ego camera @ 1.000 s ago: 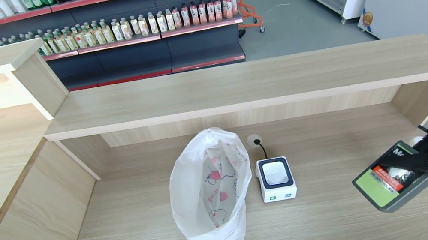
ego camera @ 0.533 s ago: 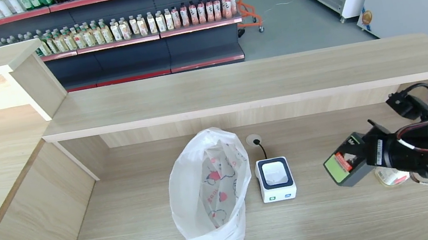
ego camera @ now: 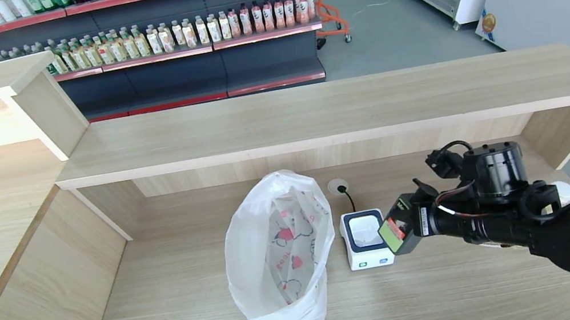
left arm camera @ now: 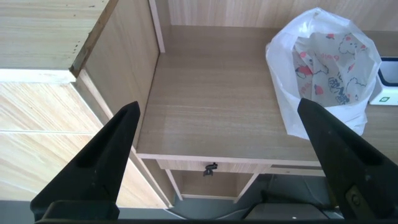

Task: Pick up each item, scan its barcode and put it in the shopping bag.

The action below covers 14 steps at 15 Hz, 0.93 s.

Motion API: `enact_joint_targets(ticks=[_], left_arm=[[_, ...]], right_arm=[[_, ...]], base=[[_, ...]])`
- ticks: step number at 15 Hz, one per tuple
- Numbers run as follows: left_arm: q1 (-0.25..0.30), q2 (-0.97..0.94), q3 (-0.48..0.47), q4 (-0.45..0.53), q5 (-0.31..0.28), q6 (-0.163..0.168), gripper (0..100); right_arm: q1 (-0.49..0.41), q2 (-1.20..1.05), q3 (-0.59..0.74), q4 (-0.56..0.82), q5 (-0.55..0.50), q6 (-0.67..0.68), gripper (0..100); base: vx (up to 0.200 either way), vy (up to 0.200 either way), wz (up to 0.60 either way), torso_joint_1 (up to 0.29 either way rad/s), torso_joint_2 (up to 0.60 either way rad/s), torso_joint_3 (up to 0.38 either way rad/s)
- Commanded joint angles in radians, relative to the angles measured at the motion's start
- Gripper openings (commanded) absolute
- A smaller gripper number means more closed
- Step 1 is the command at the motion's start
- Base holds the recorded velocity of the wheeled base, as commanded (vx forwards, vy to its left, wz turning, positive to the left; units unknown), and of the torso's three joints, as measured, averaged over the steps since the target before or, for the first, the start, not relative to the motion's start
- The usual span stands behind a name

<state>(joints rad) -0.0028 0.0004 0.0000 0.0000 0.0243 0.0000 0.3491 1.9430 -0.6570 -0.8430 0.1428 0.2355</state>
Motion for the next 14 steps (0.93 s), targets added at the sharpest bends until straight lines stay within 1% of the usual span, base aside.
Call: enact_joint_targets(ticks=[1,3,5,10,14], left_arm=[[0.0,0.0,0.0,0.0,0.0,0.0,100],[0.0,0.0,0.0,0.0,0.0,0.0,100],[0.0,0.0,-0.002,0.0,0.0,0.0,100],[0.0,0.0,-0.002,0.0,0.0,0.0,100],[0.0,0.0,0.0,0.0,0.0,0.0,100]], right_arm=[[0.01,0.102,-0.013,-0.034,0.009,-0.078,0],[0.027,0.134,-0.039,-0.074,0.034,-0.087,0],[0.039,0.172,-0.081,-0.099,0.035,-0.084,0],[0.059,0.24,-0.154,-0.103,0.032,-0.087,0],[0.057,0.249,-0.151,-0.102,0.029,-0.091,0]], base=[[0.0,0.0,0.0,0.0,0.0,0.0],[0.0,0.0,0.0,0.0,0.0,0.0],[0.0,0.0,0.0,0.0,0.0,0.0],[0.0,0.0,0.0,0.0,0.0,0.0],[0.0,0.0,0.0,0.0,0.0,0.0]])
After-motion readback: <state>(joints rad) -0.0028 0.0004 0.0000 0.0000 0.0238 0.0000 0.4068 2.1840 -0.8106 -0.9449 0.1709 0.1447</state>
